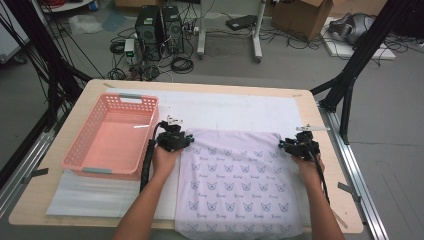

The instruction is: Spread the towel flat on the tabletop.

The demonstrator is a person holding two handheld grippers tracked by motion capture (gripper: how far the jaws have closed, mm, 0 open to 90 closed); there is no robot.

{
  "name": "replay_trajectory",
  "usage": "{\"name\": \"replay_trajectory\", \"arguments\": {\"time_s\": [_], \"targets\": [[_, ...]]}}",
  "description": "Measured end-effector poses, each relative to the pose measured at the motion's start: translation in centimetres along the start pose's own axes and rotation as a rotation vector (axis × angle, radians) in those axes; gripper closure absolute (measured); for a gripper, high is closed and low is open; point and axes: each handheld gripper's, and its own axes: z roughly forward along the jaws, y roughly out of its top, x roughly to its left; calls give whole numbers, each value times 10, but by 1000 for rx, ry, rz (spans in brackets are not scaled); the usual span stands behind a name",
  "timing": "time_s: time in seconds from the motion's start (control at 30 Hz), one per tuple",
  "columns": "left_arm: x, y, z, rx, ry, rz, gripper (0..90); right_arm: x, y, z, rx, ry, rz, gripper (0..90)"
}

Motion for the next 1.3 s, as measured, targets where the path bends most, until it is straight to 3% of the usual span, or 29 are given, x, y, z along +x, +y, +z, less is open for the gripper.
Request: {"name": "replay_trajectory", "arguments": {"time_s": [0.03,0.07,0.13,0.2,0.3,0.33,0.37,0.43,0.47,0.53,0.6,0.77,0.83,0.97,1.03,1.17,1.3], "targets": [[0,0,0,-1,5,3,753,1,3,3,3,-7,-17,776],[1,0,0,0,-18,-15,842,1,5,4,9,-2,-30,870],[2,1,1,-6,-10,-25,861,3,11,6,26,-34,-67,885],[3,2,1,-22,9,-23,864,2,13,6,25,-123,-92,889],[0,2,2,-40,22,-15,854,-2,11,3,-17,-157,-51,889],[-1,2,2,-40,34,-15,804,-1,10,2,-20,-180,-62,889],[0,3,1,-47,43,-32,699,0,10,2,-14,-195,-64,888],[3,2,-2,-44,34,-53,557,-3,7,2,10,-199,-45,875],[4,2,-3,-44,22,-52,512,-5,5,0,5,-200,-26,835],[3,1,-8,-66,-4,-36,485,-8,3,-5,-4,-211,27,655],[-1,1,-15,-104,-42,-16,467,-10,3,-14,-53,-184,46,630],[-9,-1,-31,-161,-160,-18,408,-5,1,-39,-110,-66,9,568],[-13,-3,-38,-185,-188,-6,390,-1,-3,-49,-128,-55,-15,537],[-20,-8,-51,-187,-224,37,310,0,-16,-73,-177,-42,-9,490],[-23,-12,-58,-220,-210,40,220,0,-21,-80,-183,-9,-11,473],[-23,-21,-67,-249,-253,31,203,9,-31,-86,-176,51,-28,416],[-25,-31,-70,-260,-275,43,205,20,-43,-88,-190,61,-56,374]]}}
